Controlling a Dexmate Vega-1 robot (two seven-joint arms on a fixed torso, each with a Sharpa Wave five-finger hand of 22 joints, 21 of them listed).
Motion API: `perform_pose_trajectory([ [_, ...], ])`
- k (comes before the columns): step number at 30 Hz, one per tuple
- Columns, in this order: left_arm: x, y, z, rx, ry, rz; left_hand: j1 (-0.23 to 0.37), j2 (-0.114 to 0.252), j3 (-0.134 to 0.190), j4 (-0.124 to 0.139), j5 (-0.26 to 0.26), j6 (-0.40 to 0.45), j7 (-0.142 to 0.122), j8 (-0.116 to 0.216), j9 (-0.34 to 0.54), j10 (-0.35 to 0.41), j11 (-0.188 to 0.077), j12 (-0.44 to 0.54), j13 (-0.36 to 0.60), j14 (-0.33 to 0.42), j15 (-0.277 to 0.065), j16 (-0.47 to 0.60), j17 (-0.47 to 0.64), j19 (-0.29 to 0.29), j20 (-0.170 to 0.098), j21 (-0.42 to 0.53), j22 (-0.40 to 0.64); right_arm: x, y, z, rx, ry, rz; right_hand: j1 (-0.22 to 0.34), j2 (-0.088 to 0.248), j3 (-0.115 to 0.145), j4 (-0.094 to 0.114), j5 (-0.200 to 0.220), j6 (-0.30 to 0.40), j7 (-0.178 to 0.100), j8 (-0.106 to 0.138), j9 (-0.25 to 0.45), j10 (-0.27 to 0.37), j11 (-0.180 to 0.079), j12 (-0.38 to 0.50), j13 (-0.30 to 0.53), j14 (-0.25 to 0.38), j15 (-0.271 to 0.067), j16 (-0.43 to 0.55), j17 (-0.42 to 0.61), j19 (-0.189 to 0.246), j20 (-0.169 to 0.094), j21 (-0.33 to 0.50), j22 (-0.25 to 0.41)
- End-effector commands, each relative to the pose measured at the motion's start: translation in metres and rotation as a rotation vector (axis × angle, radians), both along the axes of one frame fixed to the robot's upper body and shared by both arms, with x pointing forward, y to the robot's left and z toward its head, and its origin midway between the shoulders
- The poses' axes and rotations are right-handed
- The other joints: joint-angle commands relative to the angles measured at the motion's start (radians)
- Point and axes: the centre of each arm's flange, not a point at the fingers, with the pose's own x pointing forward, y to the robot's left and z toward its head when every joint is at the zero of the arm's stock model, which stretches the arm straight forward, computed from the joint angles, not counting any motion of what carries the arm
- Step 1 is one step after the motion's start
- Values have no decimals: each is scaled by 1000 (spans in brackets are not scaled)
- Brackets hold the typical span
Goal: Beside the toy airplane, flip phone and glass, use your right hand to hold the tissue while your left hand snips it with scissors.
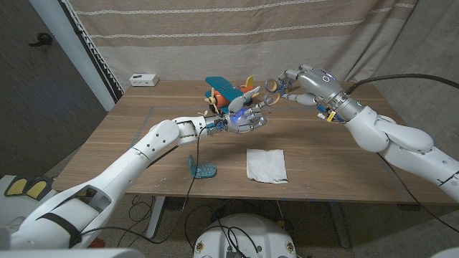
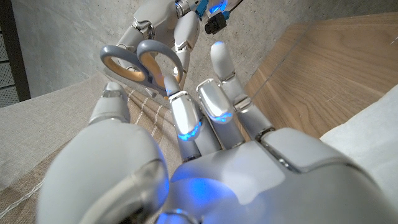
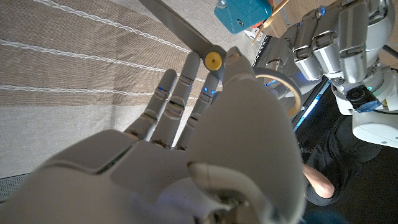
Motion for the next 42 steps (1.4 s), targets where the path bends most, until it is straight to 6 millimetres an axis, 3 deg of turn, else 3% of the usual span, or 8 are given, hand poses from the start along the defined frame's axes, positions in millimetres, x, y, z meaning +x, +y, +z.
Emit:
perform_pose_trajectory([
  [1,3,-6,1,22,-11,-3,12,5,2,6,-6,3,1,2,1,0,-5,2,0,8,0,3,4,-5,-111,4,-4,-1,1,-1,-24,-21,-13,62,68,13,-1,7,-2,-1,6,3,63,-52,3,166,18,-128,0,1,-6,-117,7,-1],
  [22,0,-8,0,64,9,-21,9,10,1,9,-4,6,6,10,-7,0,-4,11,7,11,0,3,4,-5,-107,16,-13,-2,3,-2,-69,-50,-29,62,68,12,-1,7,-1,-3,10,-2,62,-54,2,166,20,-128,-5,3,-11,-117,22,-4],
  [42,-7,5,3,76,-20,13,15,8,5,7,-2,-4,14,6,-11,-2,-4,14,6,9,0,3,4,-10,-105,35,-26,-2,3,-3,-112,-64,-64,59,69,11,0,7,-4,-3,14,-3,64,-53,3,165,22,-128,-10,6,-17,-119,37,-7],
])
